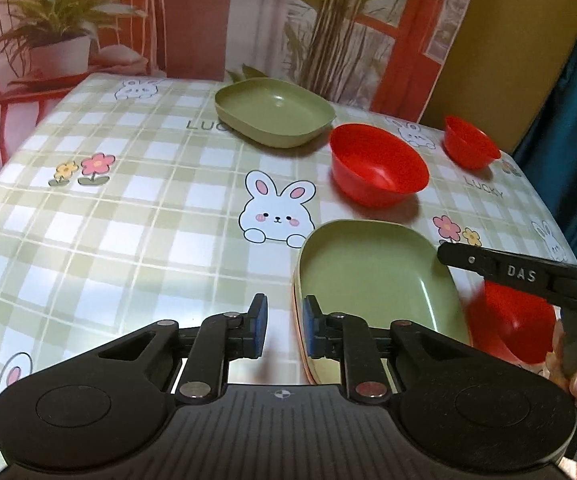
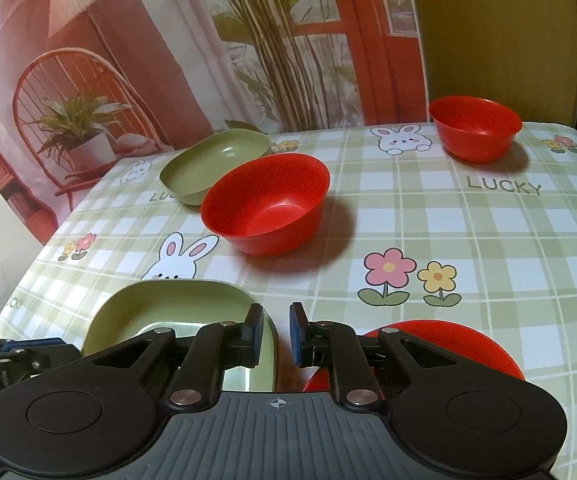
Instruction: Organize plates and bowls
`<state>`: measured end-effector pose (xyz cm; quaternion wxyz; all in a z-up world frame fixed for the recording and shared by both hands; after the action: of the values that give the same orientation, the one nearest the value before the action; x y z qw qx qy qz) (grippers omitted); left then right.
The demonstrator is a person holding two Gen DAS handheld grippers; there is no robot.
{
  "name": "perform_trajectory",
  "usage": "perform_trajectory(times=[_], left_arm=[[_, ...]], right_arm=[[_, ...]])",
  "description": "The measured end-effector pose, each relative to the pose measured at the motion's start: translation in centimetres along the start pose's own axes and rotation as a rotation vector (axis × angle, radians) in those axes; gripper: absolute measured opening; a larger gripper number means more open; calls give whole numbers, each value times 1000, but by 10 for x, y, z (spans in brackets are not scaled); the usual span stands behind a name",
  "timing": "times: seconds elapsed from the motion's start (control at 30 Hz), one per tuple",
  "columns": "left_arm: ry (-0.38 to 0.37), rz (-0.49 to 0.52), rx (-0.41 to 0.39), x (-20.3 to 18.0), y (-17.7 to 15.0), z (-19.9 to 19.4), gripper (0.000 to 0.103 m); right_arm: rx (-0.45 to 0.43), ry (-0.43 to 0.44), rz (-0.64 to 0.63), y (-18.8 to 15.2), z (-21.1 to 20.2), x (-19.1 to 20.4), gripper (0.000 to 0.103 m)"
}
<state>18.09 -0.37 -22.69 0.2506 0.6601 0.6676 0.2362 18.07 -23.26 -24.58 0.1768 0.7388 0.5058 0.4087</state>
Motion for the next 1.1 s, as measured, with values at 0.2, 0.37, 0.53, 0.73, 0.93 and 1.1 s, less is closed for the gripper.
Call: perform_trajectory(times=[0.2,0.37,0.53,0.73,0.93,1.1], left_arm=[[7,8,5,-3,-5,4,20],[7,12,10,0,-4,4,20],[-10,25,-51,8,8,-12,20],[23,33,-160,35,38,-39,20],[109,33,-240,81,66,-62,20],[194,22,-296,119,91,-78,20]], right_arm=[[-2,1,4,0,0,-2,14],[-3,11,19,1,-2,-1,15],[-36,35,8,9,-13,5,19],[-81,42,-22,25,-24,17,19],[-119,32,-57,49,-28,27,20],[-137,39,-85,71,-23,41,20]])
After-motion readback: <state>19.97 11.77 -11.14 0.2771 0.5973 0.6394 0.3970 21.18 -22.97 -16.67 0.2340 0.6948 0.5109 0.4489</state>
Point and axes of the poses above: each gripper's, at about its wrist camera, not at the fingertips, and z roughly the way its jaws point, x to its left, y to its top, the point moved 2 cm from there along z, roughly the way its jaws point, and after that the axes turned 10 degrees about y, right-handed, at the moved point
